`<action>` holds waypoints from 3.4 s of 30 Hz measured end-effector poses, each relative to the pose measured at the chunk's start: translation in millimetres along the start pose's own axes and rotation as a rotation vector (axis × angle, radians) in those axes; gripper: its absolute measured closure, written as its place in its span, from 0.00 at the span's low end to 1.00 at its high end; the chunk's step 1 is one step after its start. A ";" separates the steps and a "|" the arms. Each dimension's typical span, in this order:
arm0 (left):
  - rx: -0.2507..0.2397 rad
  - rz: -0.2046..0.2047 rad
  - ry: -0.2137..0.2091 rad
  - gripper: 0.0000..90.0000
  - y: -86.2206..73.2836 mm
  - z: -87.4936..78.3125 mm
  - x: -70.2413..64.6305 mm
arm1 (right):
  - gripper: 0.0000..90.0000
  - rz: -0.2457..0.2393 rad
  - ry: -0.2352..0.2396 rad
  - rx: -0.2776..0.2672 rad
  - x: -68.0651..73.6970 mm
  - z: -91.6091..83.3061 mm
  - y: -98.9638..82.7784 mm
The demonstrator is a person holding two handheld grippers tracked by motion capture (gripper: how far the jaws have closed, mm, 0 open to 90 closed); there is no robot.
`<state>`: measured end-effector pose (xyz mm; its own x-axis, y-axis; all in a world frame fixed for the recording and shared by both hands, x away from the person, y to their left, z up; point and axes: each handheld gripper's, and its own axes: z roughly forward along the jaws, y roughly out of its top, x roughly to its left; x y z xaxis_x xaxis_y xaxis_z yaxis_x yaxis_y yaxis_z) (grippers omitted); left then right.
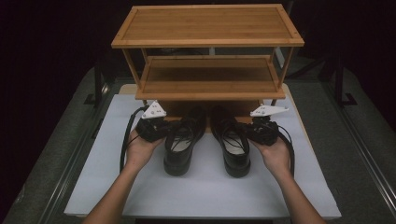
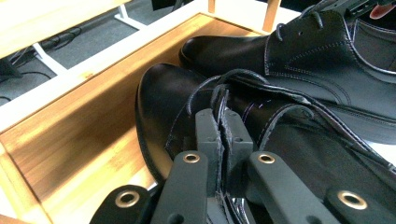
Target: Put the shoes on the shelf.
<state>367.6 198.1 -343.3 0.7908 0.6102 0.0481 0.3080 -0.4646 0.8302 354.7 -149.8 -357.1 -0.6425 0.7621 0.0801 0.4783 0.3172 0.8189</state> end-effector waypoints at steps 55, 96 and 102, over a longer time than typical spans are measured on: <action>-0.011 -0.025 0.080 0.75 2.3 66.5 17.5 | 0.72 0.049 -0.062 -0.021 -26.8 54.9 10.9; 0.198 0.076 -0.084 0.13 -78.9 56.0 -15.7 | 0.15 -0.018 0.105 0.167 -3.4 35.3 -80.8; 0.177 0.096 -0.107 0.14 -78.3 66.1 -19.0 | 0.15 -0.045 0.104 0.161 -2.2 45.4 -77.1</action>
<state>363.4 180.4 -445.9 0.8695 0.4908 0.0548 0.3096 -0.6281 0.7139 346.3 -150.3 -446.2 -0.7198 0.6853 0.1107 0.5319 0.4420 0.7222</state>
